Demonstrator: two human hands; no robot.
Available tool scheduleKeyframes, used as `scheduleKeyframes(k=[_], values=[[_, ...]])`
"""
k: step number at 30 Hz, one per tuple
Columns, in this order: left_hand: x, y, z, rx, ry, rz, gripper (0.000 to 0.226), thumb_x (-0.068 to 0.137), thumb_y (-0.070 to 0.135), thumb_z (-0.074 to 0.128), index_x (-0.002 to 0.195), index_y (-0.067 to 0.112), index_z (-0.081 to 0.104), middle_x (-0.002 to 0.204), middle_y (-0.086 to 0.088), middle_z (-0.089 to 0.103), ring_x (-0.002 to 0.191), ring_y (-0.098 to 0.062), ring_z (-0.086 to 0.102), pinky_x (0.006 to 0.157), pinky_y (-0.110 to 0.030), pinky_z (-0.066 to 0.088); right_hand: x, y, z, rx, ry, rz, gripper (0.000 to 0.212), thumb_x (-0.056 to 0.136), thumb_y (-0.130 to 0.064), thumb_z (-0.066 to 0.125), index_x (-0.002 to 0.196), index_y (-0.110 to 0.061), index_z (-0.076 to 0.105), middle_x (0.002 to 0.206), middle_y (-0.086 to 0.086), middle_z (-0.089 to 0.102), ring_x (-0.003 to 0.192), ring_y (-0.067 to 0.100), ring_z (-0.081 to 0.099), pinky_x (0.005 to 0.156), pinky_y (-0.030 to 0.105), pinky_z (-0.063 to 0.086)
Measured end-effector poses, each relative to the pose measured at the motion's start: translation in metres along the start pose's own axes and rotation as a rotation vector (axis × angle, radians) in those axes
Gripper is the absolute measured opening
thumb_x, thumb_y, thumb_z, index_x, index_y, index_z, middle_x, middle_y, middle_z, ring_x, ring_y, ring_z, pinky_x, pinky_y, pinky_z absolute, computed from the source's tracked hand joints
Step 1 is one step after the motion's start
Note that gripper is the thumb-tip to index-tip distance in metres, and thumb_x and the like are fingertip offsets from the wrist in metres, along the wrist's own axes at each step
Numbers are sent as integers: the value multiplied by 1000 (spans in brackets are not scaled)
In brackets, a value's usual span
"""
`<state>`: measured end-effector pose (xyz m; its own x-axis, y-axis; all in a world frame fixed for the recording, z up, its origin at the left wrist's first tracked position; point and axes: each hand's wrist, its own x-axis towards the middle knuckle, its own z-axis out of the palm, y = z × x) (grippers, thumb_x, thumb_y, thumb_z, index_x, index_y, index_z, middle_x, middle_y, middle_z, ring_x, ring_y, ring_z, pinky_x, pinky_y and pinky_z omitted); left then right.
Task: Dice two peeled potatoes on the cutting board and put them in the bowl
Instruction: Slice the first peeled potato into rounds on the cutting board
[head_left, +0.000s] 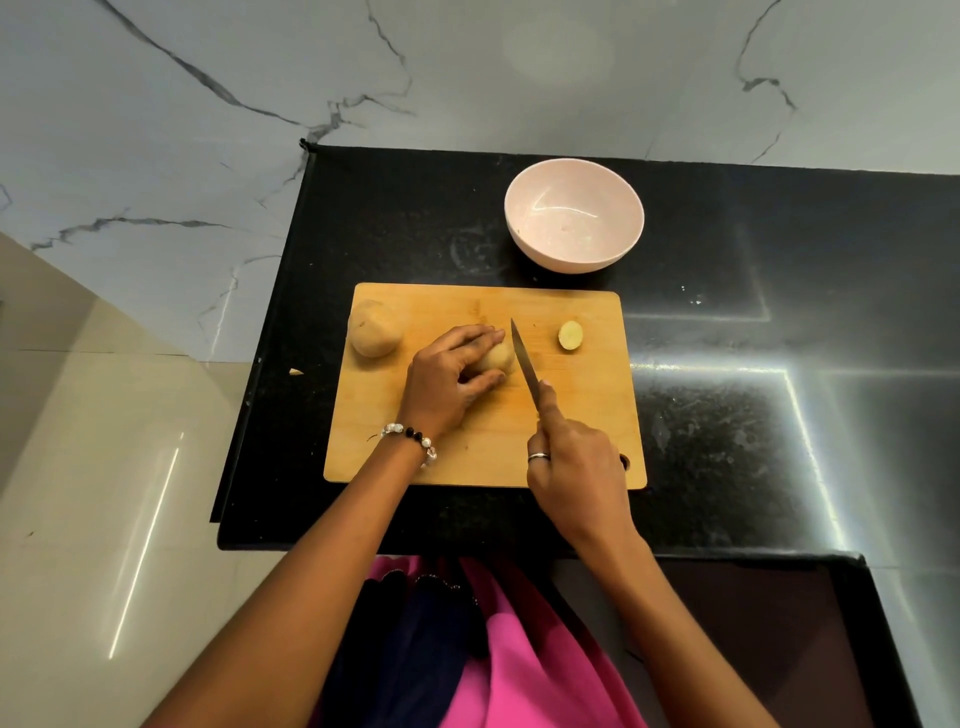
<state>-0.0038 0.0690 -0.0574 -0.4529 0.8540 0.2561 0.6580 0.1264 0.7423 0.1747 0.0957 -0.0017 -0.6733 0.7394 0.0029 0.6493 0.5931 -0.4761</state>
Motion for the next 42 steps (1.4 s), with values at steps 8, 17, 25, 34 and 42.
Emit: scheduleKeyframes(k=[8, 17, 25, 34, 42], values=[[1, -1, 0, 2, -8, 6, 49, 75, 20, 77, 122, 15, 64, 124, -3, 61, 113, -14, 56, 98, -22, 43, 1, -10, 5, -132, -41, 27, 60, 97, -19, 34, 152, -15, 11, 89, 13, 60, 77, 31, 56, 59, 36, 31], [0, -1, 1, -15, -3, 19, 47, 77, 25, 70, 122, 14, 63, 124, -5, 61, 114, -17, 57, 99, -32, 46, 25, -24, 18, -313, -101, 57, 60, 97, -15, 34, 152, -9, 8, 99, 15, 59, 84, 34, 59, 59, 33, 32], [-2, 0, 2, -46, 41, 5, 49, 73, 27, 74, 119, 13, 65, 123, -4, 63, 113, -17, 58, 97, -34, 47, -6, -7, 31, -323, -158, 11, 67, 94, -13, 42, 150, -5, 7, 96, 18, 59, 71, 35, 61, 53, 34, 34], [-2, 0, 2, -48, 54, 6, 49, 73, 22, 78, 119, 14, 65, 122, -3, 63, 112, -13, 58, 98, -27, 46, 24, 29, 16, -398, -9, -52, 66, 73, -8, 72, 135, -4, 50, 66, 17, 59, 40, 35, 52, 37, 28, 27], [-3, 0, 3, -49, 58, 0, 50, 74, 21, 78, 121, 13, 64, 123, -1, 62, 114, -12, 57, 100, -27, 45, 43, 35, -2, -195, -25, -26, 56, 95, -21, 36, 150, -14, 24, 91, 20, 63, 76, 37, 57, 57, 35, 32]])
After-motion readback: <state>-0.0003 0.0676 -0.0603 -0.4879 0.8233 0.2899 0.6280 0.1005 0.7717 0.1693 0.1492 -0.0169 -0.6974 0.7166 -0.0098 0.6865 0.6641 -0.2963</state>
